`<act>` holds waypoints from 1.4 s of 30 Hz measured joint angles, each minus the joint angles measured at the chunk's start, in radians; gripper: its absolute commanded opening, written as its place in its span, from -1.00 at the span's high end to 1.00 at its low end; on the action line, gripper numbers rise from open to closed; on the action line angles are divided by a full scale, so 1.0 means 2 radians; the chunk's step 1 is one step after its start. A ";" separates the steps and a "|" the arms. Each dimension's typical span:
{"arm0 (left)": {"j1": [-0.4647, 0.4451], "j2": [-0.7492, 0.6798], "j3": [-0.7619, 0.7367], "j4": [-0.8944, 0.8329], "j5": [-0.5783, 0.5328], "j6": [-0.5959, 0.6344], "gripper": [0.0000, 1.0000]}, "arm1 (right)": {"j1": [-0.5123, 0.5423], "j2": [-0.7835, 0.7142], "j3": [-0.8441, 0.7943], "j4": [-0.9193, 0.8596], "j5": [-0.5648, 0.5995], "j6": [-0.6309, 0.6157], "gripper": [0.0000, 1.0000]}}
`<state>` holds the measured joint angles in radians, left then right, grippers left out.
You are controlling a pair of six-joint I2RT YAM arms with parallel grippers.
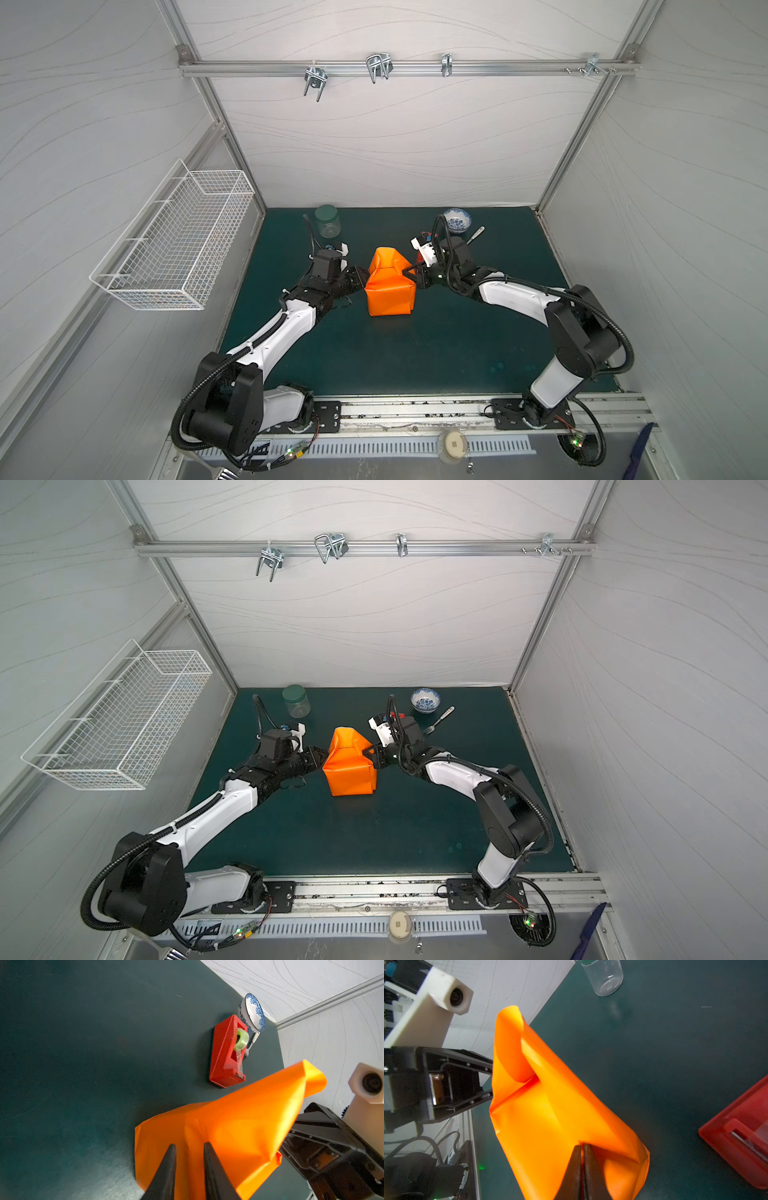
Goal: Wrap the gift box in paper
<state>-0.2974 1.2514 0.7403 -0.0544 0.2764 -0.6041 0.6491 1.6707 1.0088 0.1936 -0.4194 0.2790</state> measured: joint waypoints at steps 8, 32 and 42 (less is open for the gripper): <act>-0.006 0.001 0.000 0.005 0.006 0.005 0.51 | 0.000 0.000 0.000 0.000 0.000 0.000 0.82; -0.015 -0.051 -0.029 0.005 0.012 0.025 0.90 | 0.000 0.000 0.000 0.000 0.000 0.000 0.82; -0.026 -0.022 -0.025 0.011 0.014 0.027 0.96 | 0.000 0.000 0.000 -0.001 0.000 0.000 0.82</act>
<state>-0.3500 1.2083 0.6895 -0.0319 0.3046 -0.5499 0.6495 1.6707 1.0088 0.1925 -0.4202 0.2787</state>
